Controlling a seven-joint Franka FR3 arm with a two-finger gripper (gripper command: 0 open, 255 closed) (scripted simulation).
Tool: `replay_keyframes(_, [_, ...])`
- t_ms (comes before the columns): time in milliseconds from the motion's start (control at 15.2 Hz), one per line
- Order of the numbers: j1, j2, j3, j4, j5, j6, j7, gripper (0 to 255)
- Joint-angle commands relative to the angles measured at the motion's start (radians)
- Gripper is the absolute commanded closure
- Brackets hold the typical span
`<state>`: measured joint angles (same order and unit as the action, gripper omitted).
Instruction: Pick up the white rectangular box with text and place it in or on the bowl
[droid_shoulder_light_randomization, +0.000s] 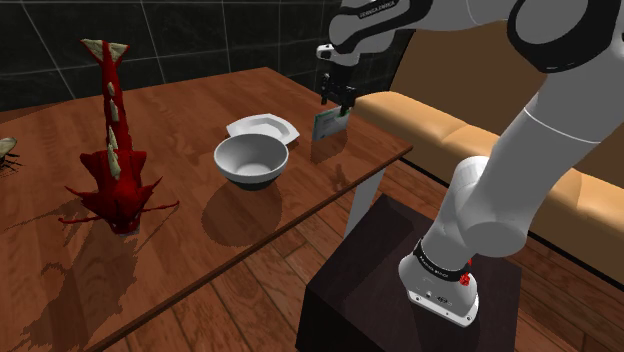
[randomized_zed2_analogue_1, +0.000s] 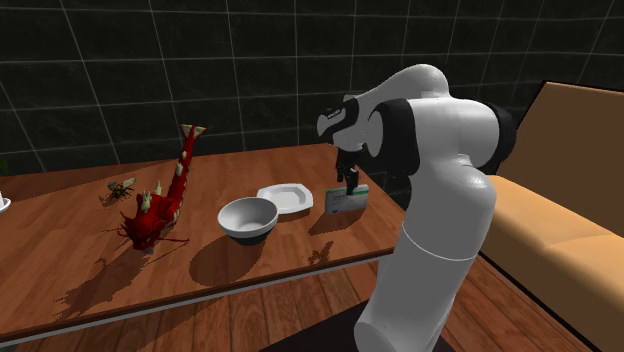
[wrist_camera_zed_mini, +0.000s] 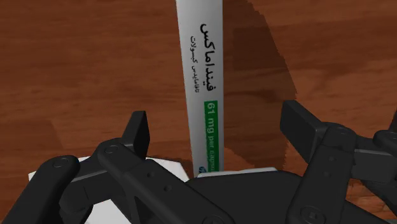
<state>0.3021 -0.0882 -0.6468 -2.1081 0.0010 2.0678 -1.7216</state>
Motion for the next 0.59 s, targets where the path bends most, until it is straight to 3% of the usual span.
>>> replay_keyframes(0, [0.004,0.023,-0.003,-0.003,0.016,0.023,-0.031,0])
replay_keyframes(528, [0.004,0.061,-0.006,-0.045,0.044,0.095,-0.052,0])
